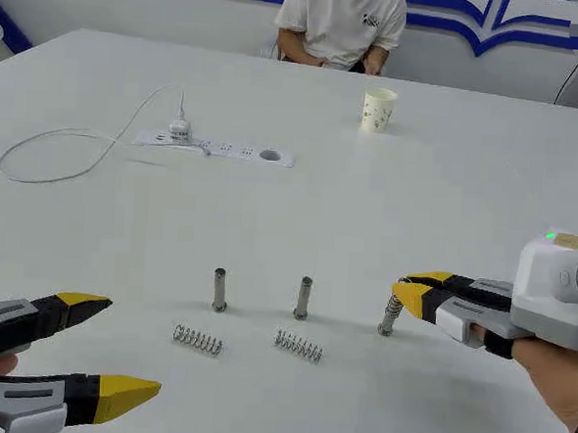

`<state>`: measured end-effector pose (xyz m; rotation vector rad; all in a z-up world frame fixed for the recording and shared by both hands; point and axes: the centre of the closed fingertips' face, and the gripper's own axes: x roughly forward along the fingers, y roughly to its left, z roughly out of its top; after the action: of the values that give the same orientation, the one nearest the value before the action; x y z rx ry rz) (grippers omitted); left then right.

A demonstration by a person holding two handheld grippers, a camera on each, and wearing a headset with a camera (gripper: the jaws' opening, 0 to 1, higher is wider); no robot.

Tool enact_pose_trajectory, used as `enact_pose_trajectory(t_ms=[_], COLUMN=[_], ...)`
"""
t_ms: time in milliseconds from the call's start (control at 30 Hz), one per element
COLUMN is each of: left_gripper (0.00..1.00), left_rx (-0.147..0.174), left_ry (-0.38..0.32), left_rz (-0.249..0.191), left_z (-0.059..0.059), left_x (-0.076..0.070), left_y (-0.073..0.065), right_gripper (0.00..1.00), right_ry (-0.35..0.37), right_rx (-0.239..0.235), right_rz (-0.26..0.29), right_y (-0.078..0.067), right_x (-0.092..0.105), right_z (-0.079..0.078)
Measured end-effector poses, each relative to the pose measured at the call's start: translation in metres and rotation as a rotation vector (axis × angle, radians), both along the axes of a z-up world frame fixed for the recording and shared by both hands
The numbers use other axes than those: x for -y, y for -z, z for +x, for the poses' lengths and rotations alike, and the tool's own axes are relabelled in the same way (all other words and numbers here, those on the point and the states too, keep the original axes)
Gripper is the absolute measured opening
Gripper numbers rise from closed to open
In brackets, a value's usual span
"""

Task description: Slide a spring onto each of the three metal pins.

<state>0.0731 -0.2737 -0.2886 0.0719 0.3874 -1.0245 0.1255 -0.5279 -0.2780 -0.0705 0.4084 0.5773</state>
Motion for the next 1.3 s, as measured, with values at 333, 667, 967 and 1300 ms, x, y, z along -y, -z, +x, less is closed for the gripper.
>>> enact_pose_trajectory(t_ms=[333,667,967,1300], left_gripper=[0.72,0.72,0.72,0.73], left_rx=[-0.003,-0.004,-0.005,-0.005], left_ry=[-0.002,-0.005,-0.006,-0.007], left_rz=[0.0,-0.003,-0.002,-0.004], left_z=[0.0,0.0,0.0,0.0], left_x=[0.0,0.0,0.0,0.0], left_y=[0.0,0.001,0.001,0.002], right_gripper=[0.12,0.12,0.12,0.16], right_ry=[-0.005,-0.011,-0.01,-0.009], right_rx=[-0.027,-0.048,-0.051,-0.061], right_rz=[-0.02,-0.047,-0.051,-0.059], right_y=[0.014,0.023,0.025,0.028], right_x=[-0.001,-0.002,-0.001,0.0], right_z=[0.0,-0.001,-0.001,-0.004])
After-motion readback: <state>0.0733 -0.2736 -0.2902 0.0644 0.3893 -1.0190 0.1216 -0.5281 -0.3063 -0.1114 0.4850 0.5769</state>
